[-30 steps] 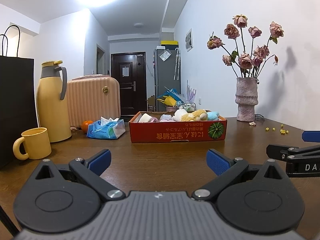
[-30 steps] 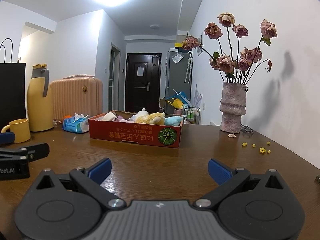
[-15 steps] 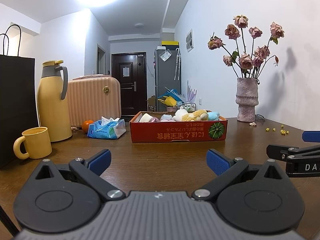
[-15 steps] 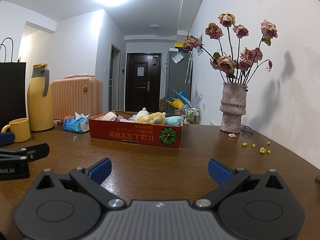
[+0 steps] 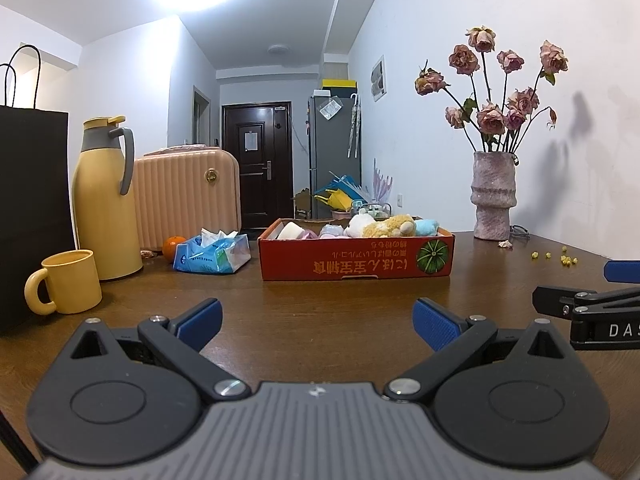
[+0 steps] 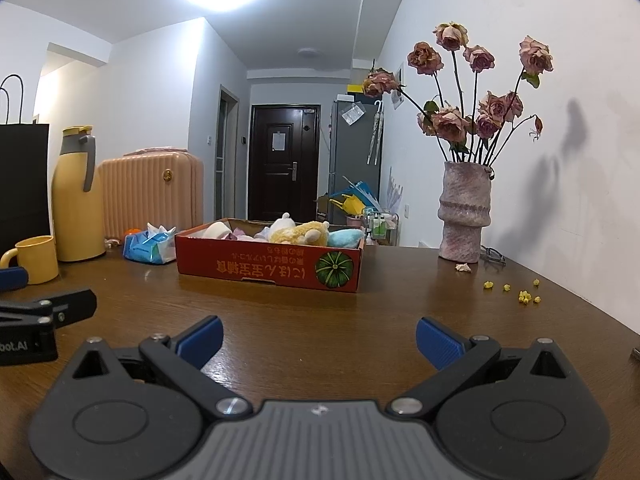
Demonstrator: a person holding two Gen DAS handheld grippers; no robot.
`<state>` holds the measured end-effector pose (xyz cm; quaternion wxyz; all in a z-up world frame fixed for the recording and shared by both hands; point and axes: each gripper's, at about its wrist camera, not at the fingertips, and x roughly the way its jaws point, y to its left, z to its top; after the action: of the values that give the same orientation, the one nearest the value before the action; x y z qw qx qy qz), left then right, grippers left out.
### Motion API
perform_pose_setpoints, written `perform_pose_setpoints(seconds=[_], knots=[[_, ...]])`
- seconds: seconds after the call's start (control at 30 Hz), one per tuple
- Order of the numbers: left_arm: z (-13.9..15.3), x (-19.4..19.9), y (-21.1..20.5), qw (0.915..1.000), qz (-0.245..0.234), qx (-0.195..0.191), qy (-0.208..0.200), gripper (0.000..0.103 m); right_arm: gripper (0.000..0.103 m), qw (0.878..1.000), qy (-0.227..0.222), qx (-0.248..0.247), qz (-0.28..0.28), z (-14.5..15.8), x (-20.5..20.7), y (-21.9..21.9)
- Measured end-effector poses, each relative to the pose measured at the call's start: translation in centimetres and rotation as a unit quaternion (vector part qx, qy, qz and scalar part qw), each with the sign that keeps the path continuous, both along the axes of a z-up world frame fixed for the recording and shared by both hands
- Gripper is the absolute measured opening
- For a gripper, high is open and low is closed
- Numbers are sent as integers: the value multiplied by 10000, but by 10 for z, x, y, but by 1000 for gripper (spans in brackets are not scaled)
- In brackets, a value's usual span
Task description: Organize soft objects
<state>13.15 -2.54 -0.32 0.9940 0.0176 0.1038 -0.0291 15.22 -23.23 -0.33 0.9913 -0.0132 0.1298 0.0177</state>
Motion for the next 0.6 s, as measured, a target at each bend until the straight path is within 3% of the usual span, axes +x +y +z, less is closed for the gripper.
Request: perform_pose_setpoints(seconds=[0.6], knots=[[-4,5,-4,10000,-37,25,38,103,103,10000,65,58,-5,-4,7,-4]])
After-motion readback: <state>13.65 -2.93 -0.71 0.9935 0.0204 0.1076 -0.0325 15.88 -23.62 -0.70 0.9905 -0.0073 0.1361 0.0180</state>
